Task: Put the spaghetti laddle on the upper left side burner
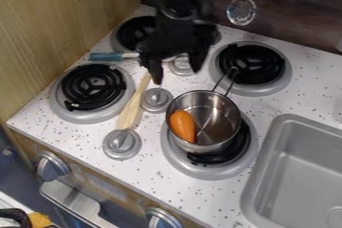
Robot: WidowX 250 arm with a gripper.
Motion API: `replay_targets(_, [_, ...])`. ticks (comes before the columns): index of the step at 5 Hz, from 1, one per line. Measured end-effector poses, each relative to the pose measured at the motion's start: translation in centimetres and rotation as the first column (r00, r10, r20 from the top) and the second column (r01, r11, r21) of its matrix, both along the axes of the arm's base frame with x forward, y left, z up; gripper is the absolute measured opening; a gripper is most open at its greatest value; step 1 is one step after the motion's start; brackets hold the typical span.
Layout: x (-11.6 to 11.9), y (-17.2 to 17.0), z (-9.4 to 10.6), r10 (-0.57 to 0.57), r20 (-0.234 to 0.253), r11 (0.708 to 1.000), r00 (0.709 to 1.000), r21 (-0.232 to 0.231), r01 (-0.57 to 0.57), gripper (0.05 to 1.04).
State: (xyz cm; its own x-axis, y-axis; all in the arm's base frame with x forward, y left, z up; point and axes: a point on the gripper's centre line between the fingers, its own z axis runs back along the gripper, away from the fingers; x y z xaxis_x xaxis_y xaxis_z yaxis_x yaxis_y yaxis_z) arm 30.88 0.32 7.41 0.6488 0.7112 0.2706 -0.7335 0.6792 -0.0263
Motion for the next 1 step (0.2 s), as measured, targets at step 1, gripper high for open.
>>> replay_targets(1, [-1.74, 1.26, -0.04, -0.017, -0.006, 0.996, 1.000, 0.090, 0.018, 1.001])
